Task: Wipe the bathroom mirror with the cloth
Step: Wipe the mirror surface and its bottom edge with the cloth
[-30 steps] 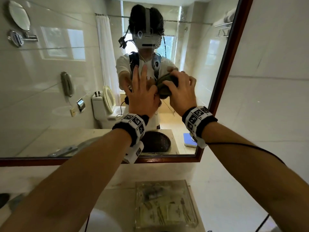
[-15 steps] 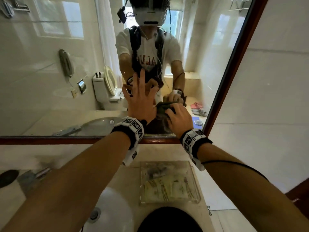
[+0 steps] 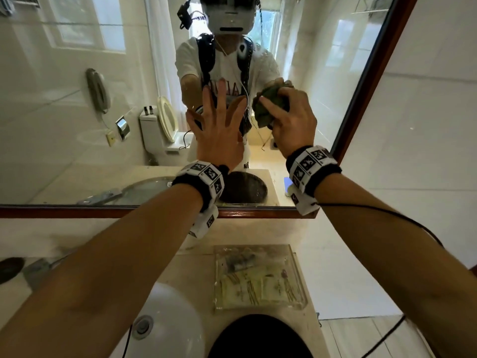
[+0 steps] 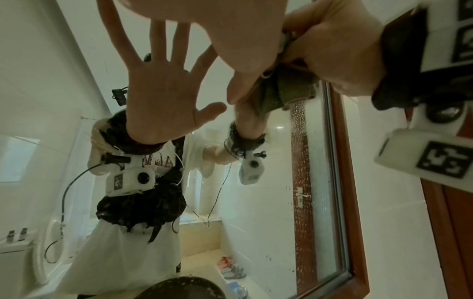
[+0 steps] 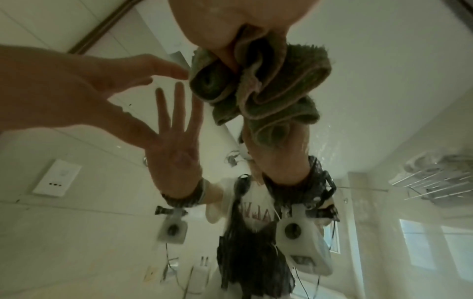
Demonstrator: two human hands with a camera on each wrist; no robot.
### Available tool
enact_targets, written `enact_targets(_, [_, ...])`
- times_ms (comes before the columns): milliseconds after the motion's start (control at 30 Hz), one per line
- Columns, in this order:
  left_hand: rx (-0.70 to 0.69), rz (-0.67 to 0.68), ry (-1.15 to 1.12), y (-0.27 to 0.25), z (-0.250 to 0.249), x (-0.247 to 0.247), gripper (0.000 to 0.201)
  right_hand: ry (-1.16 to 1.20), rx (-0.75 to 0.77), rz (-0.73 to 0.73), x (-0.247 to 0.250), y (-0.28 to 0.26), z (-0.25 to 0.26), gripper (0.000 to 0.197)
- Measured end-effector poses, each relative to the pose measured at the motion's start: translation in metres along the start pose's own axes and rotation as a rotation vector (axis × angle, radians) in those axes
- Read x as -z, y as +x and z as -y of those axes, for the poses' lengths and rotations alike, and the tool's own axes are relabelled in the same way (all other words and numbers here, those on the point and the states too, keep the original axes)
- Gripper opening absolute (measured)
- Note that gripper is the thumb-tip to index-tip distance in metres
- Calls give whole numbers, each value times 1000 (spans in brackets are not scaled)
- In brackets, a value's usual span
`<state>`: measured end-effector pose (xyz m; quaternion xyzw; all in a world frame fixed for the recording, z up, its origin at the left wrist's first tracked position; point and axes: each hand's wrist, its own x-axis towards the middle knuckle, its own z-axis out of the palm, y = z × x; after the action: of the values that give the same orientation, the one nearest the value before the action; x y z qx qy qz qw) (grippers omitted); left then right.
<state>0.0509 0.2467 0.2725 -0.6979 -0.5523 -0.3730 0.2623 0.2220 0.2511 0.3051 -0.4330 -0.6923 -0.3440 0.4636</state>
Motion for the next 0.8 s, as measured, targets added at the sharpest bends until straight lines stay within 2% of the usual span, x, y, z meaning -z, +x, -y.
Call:
enact_targets(67, [-25, 19, 5, -2, -1, -3, 73, 14, 19, 15, -5, -17, -1, 43])
enact_targets(167, [-43, 63, 45, -11, 1, -9, 78, 51, 1, 113, -15, -61, 2, 32])
enact_targets(233, [-44, 84, 76, -18, -1, -12, 80, 99, -68, 213, -21, -93, 5, 26])
enact_targets(333, [-15, 67, 77, -23, -7, -17, 72, 57, -14, 370, -29, -136, 10, 33])
enact_targets(400, [3, 52, 49, -25, -9, -20, 71, 50, -9, 485, -32, -162, 15, 31])
enact_targets(533, [1, 89, 100, -26, -8, -24, 98, 15, -100, 673, -35, -202, 19, 25])
enact_targets(600, [3, 98, 128, -27, -8, -26, 109, 13, -147, 689, -37, -207, 18, 26])
enact_targets(700, [30, 110, 144, -28, -12, -26, 113, 15, -204, 693, -36, -198, 12, 27])
enact_targets(800, [10, 98, 136, -25, -17, -29, 108, 17, -270, 583, -24, -175, 4, 23])
